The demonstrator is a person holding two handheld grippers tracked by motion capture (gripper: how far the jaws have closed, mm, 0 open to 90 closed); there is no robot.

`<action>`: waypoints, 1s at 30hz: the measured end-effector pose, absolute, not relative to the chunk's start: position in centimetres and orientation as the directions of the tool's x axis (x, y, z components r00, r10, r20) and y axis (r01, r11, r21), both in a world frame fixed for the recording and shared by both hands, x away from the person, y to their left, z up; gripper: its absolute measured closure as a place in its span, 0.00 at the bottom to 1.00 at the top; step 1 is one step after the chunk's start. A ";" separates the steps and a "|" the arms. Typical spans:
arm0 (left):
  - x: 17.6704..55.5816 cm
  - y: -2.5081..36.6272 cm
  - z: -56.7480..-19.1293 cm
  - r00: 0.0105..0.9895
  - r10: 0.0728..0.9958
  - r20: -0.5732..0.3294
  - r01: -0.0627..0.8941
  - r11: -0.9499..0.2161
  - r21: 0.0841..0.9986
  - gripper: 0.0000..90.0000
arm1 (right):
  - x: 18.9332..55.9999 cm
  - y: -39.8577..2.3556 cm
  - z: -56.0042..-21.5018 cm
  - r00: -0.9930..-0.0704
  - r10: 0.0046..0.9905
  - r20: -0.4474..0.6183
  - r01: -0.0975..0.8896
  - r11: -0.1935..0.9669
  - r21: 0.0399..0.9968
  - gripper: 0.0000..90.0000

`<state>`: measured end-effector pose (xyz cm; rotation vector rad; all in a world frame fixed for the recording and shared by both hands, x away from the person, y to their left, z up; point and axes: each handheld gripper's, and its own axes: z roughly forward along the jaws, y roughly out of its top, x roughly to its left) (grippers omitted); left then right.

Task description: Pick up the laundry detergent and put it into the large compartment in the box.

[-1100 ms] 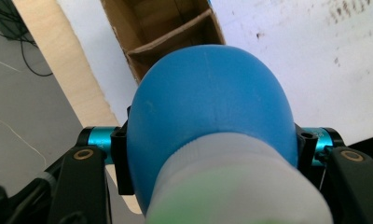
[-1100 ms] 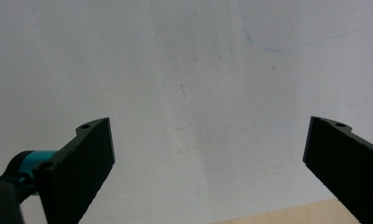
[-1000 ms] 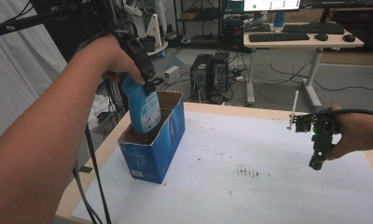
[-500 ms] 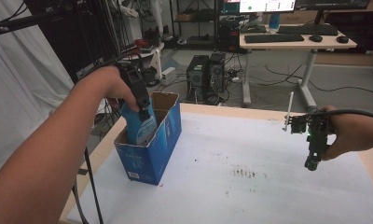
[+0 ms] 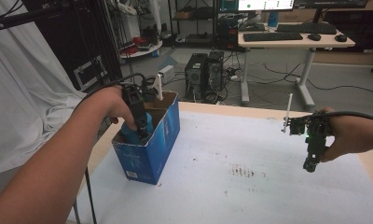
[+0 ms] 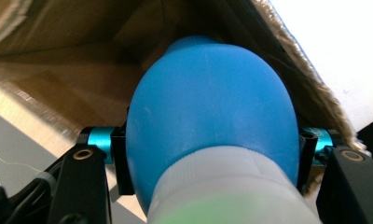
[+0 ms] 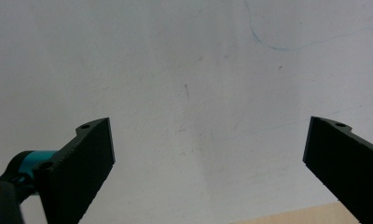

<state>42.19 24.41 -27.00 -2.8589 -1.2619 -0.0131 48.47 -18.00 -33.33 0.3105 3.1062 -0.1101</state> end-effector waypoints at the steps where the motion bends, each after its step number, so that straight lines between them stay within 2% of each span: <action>1: 42.2 24.4 -27.2 0.689 0.725 0.017 0.725 -0.689 -0.020 0.42 | 48.5 -17.9 -33.4 -0.981 0.194 -0.027 0.195 0.978 -0.068 0.01; 18: 42.6 25.0 -29.3 0.739 0.674 -0.022 0.674 -0.739 -0.013 0.42 | 48.6 -17.5 -34.0 -0.978 0.205 -0.019 0.206 0.976 -0.073 0.01; 30: 43.0 24.8 -29.4 0.732 0.681 -0.032 0.680 -0.732 -0.030 0.41 | 48.7 -17.5 -34.0 -0.978 0.206 -0.015 0.207 0.975 -0.077 0.01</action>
